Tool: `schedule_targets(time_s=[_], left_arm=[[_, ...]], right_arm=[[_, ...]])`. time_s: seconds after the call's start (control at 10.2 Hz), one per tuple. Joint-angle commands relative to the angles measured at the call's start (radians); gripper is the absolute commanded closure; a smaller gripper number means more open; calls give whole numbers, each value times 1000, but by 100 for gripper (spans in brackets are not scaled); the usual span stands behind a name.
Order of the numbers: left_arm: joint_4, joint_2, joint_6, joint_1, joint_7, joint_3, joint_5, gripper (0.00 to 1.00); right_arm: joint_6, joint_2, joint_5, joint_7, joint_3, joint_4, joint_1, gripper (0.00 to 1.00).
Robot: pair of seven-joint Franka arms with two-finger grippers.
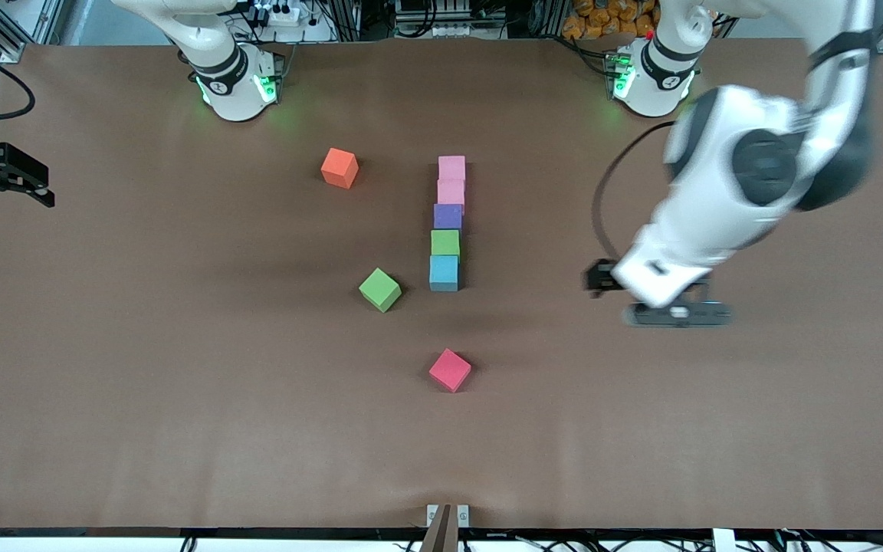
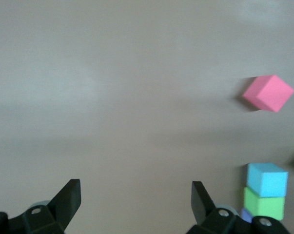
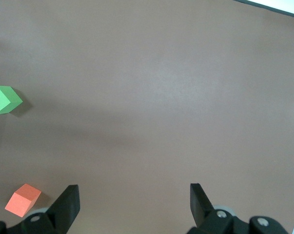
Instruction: Arrange blocks into number 1
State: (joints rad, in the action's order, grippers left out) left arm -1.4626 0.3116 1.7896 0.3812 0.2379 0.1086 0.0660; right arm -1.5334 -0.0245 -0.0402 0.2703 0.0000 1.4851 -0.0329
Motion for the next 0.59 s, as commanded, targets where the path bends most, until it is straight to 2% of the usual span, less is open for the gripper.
schedule_targets(time_s=[0.0,0.2,0.49], left_arm=[[-39,-100,-97,-92,-71,-17,-20,0],[-77,-170,-125,-157,-98,-23,-29,0],[-107,-246,-165,-269,-112,-98,-110,0]], right_arm=[[13,-3,-3,18,11,-37,-19,0],[9,-3,5,17,11,-37,-19,0],[12,-5,17,4,11,-37,-19,0]])
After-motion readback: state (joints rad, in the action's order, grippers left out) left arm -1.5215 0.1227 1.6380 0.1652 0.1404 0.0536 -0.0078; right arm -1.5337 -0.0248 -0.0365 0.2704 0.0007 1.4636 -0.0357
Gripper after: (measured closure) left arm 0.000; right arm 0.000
